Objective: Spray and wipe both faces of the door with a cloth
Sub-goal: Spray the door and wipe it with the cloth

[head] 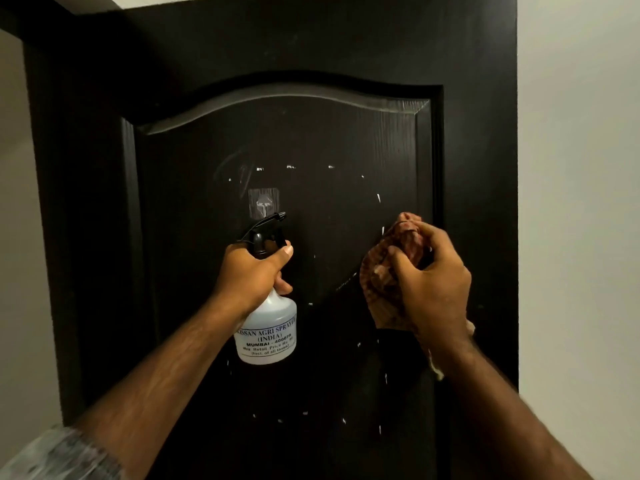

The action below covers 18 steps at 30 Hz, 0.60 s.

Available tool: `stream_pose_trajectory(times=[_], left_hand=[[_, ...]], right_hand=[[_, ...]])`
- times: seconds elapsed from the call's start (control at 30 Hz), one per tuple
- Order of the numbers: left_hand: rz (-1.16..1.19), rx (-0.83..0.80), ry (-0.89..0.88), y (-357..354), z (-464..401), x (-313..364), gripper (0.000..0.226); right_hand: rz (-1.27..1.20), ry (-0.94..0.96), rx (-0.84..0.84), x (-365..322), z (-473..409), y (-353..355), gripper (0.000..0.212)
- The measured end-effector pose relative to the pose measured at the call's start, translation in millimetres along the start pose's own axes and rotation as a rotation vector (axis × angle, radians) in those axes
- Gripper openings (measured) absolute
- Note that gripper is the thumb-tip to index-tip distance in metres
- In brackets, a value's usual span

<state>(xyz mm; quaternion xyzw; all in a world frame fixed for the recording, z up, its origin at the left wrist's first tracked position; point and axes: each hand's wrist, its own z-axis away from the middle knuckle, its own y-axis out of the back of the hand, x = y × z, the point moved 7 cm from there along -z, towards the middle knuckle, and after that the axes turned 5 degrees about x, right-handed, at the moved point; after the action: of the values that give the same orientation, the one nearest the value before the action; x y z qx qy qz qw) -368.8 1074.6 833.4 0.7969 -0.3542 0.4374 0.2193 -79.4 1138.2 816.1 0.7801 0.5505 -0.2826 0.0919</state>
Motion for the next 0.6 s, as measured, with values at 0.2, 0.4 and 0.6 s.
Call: stream_pose_trajectory(times=[0.2, 0.4, 0.6], left_hand=[[-0.005, -0.085, -0.055, -17.8, -32.8, 32.4, 0.013], [0.069, -0.014, -0.029, -32.6, -54.6, 52.1, 0.026], [0.405, -0.159, 0.144, -34.6, -53.8, 51.7, 0.016]], right_hand=[[0.329, 0.301, -0.039, -10.3, -18.8, -32.4, 0.034], [0.500, 0.418, 0.014, -4.8, -25.4, -38.4, 0.036], [0.459, 0.421, -0.015, 6.5, -34.4, -35.4, 0.038]])
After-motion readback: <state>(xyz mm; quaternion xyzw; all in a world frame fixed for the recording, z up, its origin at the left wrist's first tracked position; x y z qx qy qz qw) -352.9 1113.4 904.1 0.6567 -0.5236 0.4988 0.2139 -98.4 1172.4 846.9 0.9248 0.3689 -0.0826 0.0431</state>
